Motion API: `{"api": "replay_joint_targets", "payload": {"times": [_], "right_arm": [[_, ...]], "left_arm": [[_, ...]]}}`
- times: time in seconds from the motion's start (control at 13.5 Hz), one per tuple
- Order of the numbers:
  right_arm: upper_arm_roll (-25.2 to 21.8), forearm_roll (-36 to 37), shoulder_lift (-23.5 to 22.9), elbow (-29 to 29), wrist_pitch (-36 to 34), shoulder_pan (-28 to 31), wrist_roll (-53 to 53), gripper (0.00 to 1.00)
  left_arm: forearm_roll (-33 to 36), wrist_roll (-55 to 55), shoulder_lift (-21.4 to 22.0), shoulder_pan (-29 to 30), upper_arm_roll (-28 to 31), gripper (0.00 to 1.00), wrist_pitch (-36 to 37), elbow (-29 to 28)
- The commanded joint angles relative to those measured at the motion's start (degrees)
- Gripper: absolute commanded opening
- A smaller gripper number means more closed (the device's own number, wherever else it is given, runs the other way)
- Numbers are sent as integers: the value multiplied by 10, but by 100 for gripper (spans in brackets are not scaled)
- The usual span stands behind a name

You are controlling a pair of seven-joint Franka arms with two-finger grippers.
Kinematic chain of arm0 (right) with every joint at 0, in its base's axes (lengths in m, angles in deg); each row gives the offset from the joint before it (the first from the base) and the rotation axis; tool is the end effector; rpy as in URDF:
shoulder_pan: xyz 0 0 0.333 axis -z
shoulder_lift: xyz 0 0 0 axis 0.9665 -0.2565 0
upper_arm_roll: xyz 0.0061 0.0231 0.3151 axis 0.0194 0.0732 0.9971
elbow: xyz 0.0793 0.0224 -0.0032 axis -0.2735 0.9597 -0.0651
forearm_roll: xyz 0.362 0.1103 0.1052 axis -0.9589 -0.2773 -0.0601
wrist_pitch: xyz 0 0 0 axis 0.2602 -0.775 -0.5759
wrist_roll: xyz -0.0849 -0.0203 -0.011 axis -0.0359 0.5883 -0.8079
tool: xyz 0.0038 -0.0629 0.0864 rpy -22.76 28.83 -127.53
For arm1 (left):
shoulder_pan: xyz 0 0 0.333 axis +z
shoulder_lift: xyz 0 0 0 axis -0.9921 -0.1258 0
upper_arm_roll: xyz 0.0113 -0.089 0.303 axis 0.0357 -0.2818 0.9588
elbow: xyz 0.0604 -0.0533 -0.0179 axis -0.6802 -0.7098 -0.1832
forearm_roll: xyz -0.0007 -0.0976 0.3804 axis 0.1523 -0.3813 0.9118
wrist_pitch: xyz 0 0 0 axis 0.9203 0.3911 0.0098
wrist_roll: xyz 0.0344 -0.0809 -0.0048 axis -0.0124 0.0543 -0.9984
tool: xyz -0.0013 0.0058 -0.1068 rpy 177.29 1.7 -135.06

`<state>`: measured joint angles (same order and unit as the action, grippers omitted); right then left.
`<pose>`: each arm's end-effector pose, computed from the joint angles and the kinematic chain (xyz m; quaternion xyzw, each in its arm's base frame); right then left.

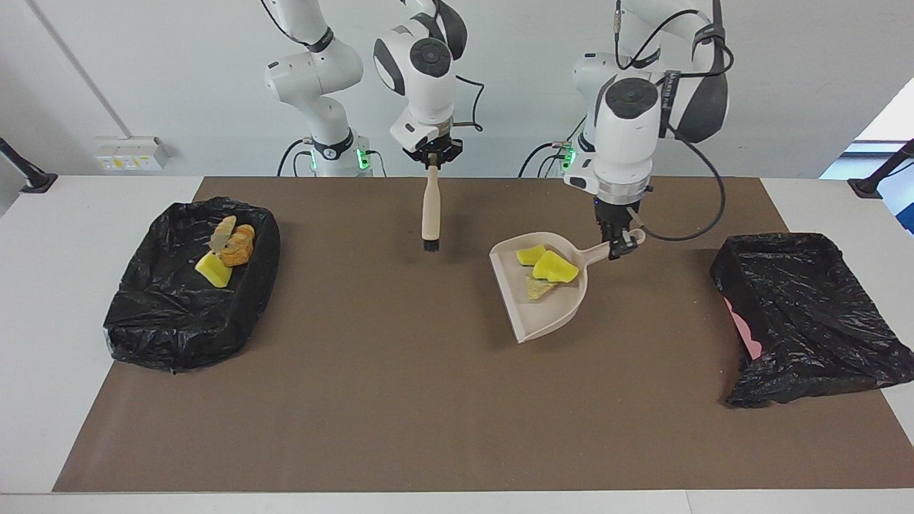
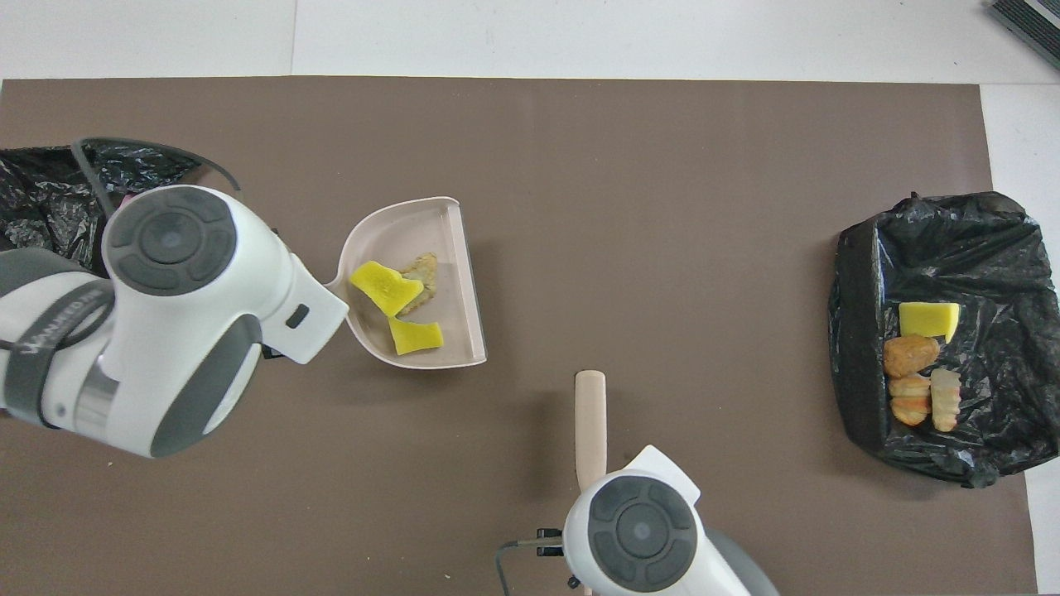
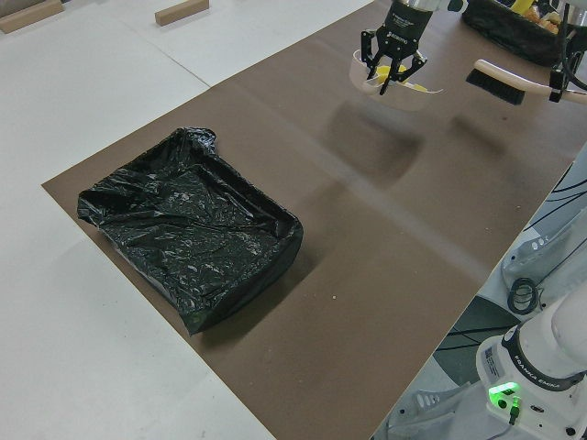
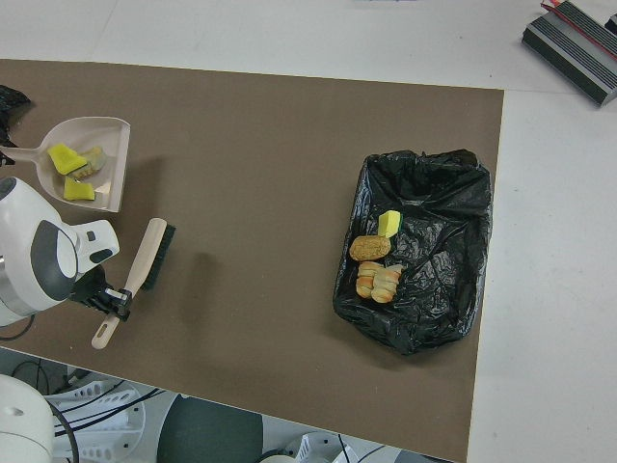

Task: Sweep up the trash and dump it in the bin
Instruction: 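Carry the loaded dustpan with the left gripper toward the second black bag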

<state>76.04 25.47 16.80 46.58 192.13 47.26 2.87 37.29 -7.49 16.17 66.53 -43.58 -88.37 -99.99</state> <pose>0.3098 0.3348 0.4228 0.9915 -0.0102 -0.1295 0.0122 0.5346 -0.1749 0.4925 -0.7378 0.6676 0.0353 0.0932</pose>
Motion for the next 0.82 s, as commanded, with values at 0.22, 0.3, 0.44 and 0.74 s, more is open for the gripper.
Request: {"api": "replay_joint_targets", "payload": {"times": [0.22,0.3,0.44,0.74], "right_arm": [[0,-22,-30,58,106,-60,-42,0],[0,-22,-29,78,126,-72,-49,0],[0,-23,-31,105,173,-94,-70,0],[0,-21,-29,125,188,-105,-67,0]], "left_arm": [[-21,193,37,152,-2,0,-5,-3],[-30,230,37,185,-2,0,-5,5],[-30,249,40,223,3,0,-8,1],[-31,248,37,326,5,0,-24,7]]}}
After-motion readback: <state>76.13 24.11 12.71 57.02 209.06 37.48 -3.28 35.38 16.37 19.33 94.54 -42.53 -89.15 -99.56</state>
